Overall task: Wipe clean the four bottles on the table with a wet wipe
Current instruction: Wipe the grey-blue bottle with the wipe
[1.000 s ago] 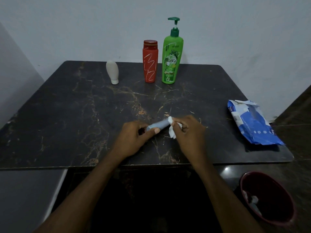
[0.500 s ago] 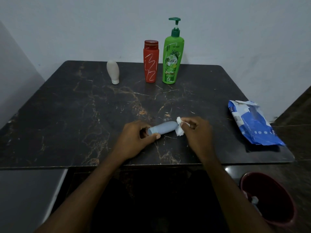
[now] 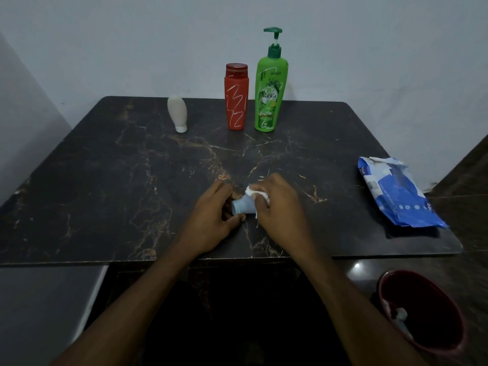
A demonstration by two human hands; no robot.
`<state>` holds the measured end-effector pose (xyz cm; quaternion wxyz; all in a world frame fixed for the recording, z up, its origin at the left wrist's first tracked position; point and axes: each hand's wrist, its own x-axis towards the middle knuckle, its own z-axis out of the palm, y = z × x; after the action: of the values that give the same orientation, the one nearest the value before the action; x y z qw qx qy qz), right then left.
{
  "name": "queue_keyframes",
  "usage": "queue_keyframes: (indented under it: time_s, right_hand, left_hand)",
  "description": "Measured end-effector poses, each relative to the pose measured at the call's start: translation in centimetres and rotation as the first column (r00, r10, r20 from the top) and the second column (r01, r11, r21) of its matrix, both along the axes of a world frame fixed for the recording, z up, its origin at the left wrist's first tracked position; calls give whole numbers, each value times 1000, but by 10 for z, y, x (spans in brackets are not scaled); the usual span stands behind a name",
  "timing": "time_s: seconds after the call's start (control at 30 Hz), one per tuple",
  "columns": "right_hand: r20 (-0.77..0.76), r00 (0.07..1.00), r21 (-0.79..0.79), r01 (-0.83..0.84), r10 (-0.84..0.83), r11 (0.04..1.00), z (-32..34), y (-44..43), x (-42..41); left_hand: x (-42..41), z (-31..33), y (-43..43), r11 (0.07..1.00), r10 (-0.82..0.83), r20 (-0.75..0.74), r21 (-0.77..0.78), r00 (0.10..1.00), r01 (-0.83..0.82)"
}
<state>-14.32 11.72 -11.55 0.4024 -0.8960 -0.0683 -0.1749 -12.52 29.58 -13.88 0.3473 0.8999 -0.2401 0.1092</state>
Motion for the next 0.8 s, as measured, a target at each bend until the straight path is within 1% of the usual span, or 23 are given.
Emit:
queue_keyframes:
  time_s: [0.03, 0.1, 0.17, 0.2, 0.23, 0.3, 0.37, 0.4, 0.47, 0.57, 0.7, 0.8]
  right_hand:
    - [-2, 1000, 6, 18, -18, 1000, 1, -3, 2]
    - [-38, 993, 22, 114, -113, 993, 2, -12, 10]
    - [-90, 974, 0, 210, -209, 978, 4, -20, 16]
    - [-101, 969, -17, 223, -224, 975, 6, -19, 16]
    - [-99, 973, -28, 206, -208, 978, 8, -14, 13]
    - [-74, 990, -31, 117, -119, 993, 12, 2, 3]
    - [-67, 997, -84, 42, -47, 996, 11, 17, -5]
    - [-63, 997, -107, 33, -40, 994, 10, 21, -6]
    - [-57, 996, -108, 66, -72, 992, 7, 16, -2]
    - [-92, 984, -98, 146, -155, 984, 4, -13, 11]
    - [-125, 990, -93, 56, -68, 994, 2, -38, 16]
    - [-155, 983, -16, 94, -95, 995, -2, -36, 8]
  left_hand:
    - [0, 0, 0, 1000, -4, 5, -2, 1000, 4]
    - [-1, 1, 0, 1000, -1, 15, 5, 1000, 1]
    - [-2, 1, 0, 1000, -2, 21, 10, 1000, 2]
    - [-2, 1, -1, 1000, -3, 20, 11, 1000, 2]
    - [-3, 1, -1, 1000, -2, 18, 8, 1000, 2]
    - [-2, 1, -1, 1000, 2, 12, -7, 1000, -2]
    - [-2, 1, -1, 1000, 4, 5, -27, 1000, -4]
    - [-2, 2, -1, 999, 5, 3, -38, 1000, -5]
    - [-3, 4, -1, 998, 17, -1, -55, 1000, -17]
    - [-4, 6, -1, 998, 24, -9, -56, 1000, -24]
    - [0, 5, -2, 997, 59, -36, -43, 998, -61]
    - [5, 6, -2, 988, 103, -71, -107, 992, -110]
